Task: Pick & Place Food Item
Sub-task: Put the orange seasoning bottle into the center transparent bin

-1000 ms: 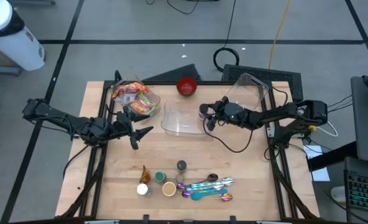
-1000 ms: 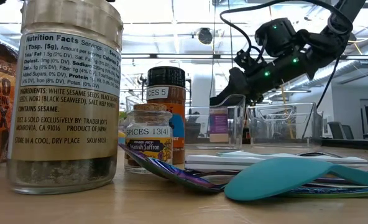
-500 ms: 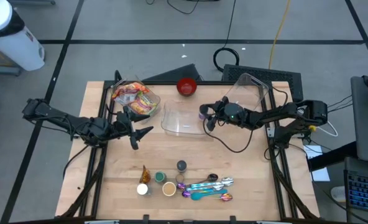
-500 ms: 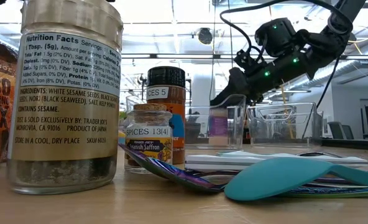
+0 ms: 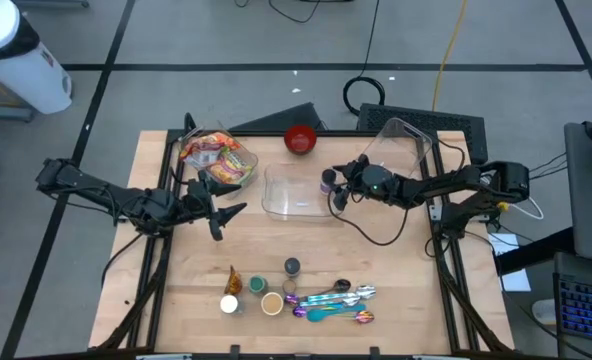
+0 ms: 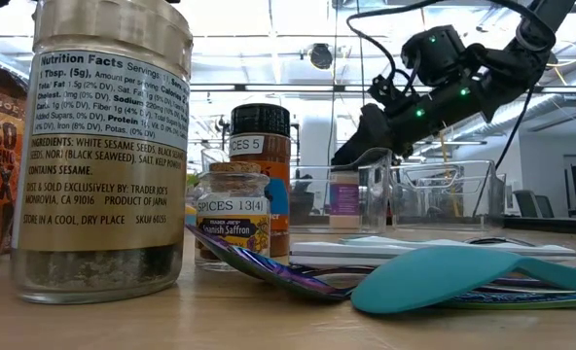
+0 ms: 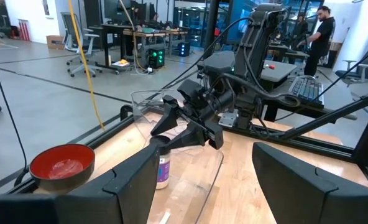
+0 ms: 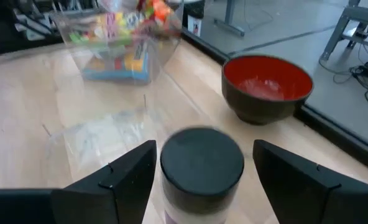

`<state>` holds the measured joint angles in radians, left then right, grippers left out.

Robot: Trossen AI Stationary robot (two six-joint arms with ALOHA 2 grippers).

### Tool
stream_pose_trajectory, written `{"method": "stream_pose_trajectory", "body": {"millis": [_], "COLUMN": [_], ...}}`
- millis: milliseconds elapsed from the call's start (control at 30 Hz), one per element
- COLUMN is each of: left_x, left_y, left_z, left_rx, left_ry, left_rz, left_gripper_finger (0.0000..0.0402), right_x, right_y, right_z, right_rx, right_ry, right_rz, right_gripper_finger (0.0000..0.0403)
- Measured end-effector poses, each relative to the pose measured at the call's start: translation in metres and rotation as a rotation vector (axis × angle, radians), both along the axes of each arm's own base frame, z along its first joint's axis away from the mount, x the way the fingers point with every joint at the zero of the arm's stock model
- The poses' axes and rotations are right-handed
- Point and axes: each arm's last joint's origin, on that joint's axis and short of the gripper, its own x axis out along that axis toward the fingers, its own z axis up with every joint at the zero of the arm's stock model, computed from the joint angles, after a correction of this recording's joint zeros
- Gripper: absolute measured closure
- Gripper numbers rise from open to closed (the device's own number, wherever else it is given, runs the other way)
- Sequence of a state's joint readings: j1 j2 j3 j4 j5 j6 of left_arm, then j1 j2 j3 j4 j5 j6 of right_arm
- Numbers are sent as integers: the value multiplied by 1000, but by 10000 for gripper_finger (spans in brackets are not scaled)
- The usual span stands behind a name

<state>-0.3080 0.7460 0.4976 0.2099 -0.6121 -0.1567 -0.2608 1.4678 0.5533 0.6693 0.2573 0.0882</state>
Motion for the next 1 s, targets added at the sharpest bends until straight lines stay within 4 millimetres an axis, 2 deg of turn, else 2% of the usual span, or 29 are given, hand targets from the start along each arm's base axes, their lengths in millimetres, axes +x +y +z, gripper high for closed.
{"method": "stream_pose_trajectory", "body": {"millis": [267, 567, 833, 1000], "left_x": [0, 0, 0, 0], "left_y": [0, 0, 0, 0], "left_z": [0, 0, 0, 0], "left_rx": [0, 0, -1, -3], "left_ry": [0, 0, 0, -1], "left_rz": [-1, -2, -2, -3], "left_gripper_finger": [135, 135, 135, 135], "right_x": [-7, -14, -19, -21], "right_y": [16, 66, 114, 139], "right_z": [29, 61, 65, 59], "right_rx": [-43, -129, -115, -73], "right_ry": [-82, -192, -221, -211], "right_rz": [59, 266, 464, 557], "right_gripper_finger": [141, 143, 143, 143]}}
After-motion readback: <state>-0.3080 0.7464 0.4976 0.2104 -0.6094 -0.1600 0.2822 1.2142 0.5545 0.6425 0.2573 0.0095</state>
